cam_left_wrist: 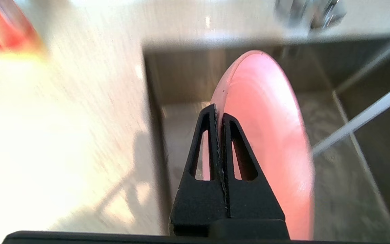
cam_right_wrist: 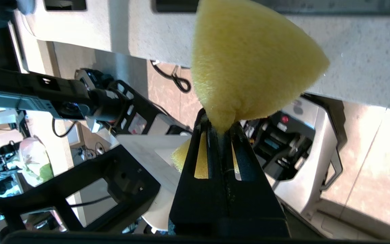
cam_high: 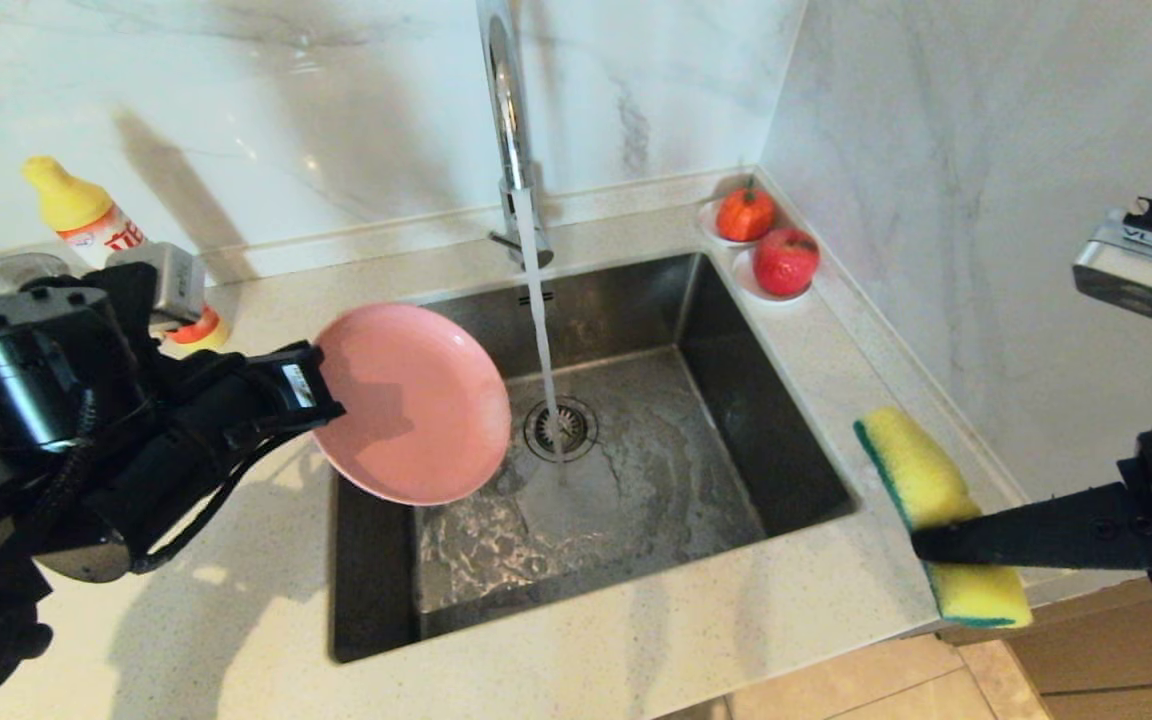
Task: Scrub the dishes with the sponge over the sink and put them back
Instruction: Rinse the plate
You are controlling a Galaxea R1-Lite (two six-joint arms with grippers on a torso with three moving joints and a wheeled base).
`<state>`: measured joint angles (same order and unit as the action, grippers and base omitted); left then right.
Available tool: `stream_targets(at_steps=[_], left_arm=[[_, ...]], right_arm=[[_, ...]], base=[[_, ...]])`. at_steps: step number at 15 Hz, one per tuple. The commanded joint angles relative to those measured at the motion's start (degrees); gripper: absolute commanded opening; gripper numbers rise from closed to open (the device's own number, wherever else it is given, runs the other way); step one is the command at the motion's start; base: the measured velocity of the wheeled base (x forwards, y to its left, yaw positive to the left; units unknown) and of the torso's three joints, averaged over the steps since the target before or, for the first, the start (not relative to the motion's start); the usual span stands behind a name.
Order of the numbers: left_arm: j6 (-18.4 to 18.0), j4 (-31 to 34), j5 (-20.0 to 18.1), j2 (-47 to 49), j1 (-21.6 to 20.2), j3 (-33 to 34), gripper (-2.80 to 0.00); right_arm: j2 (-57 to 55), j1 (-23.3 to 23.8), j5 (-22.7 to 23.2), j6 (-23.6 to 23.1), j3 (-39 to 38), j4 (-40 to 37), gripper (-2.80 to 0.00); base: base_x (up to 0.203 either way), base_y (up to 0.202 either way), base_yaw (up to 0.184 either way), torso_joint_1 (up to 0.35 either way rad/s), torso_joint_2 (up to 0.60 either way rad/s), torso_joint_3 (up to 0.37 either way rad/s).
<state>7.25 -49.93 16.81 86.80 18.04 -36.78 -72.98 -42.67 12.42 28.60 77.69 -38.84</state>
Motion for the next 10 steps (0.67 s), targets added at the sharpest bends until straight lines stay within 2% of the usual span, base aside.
stream_targets(at_steps=[1,2,3,5,6,10], left_arm=[[-6.9,-4.9,-0.1,-4.4,-0.6,2.0,-2.8],[-8.7,-6.8,-0.4,-4.8,-0.6,2.9,-2.8],[-12.7,-11.3,-1.0,-5.0,-0.6,4.2,-2.8],[-22.3,-19.2,-7.1,-5.3,-0.6,7.6,-2.8],[-26.5,-21.0,-9.3,-5.5,-0.6,9.1,-2.8],[-37.7,-26.0,-15.2,-5.9,-0.5,12.5,-2.8]], right_arm=[[0.8,0.1,0.1,0.1,-0.7,-0.2,-2.8],[0.9,0.2,0.1,0.1,-0.9,-0.2,-2.8],[1.2,0.2,0.1,0.1,-1.2,-0.3,-2.8],[1.2,0.3,0.1,0.1,-2.1,-0.2,-2.8],[0.9,0.4,0.1,0.2,-2.3,-0.2,-2.8],[0.0,0.4,0.1,0.2,-2.4,-0.1,-2.8]], base=[[0.0,0.0,0.0,0.0,0.0,0.0],[0.0,0.0,0.0,0.0,0.0,0.0],[0.0,0.0,0.0,0.0,0.0,0.0],[0.0,0.0,0.0,0.0,0.0,0.0],[0.0,0.0,0.0,0.0,0.0,0.0],[0.0,0.0,0.0,0.0,0.0,0.0]])
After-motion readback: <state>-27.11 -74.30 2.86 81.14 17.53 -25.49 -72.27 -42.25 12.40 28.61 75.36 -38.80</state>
